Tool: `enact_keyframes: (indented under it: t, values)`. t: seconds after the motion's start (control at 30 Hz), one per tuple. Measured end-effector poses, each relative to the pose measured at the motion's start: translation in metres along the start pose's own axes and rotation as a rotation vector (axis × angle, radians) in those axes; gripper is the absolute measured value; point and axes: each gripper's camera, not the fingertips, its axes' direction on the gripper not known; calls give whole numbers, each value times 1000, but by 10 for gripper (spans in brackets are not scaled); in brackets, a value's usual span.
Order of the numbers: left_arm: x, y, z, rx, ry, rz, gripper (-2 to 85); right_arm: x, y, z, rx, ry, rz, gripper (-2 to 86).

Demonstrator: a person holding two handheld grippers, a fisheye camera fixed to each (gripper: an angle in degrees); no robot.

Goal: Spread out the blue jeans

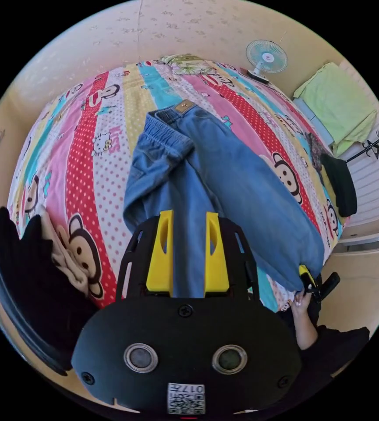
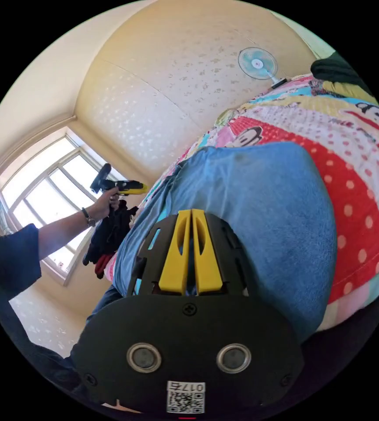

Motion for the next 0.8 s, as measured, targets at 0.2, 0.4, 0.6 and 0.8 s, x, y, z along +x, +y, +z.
enact_keyframes:
  t: [0.2, 0.4, 0.6, 0.8]
  values:
    - [-19, -91, 55, -18, 60, -18, 135, 16, 4, 18, 77, -95, -14, 4]
    - [-17, -116, 90, -17, -237, -35, 20, 15, 2, 28, 81, -102, -32, 2]
    - [-144, -89, 4, 194, -219, -530, 34, 14, 2, 35, 84, -108, -41, 2]
    - [-238, 39, -1, 240, 221, -937, 82, 14, 2, 41, 83, -105, -30, 2]
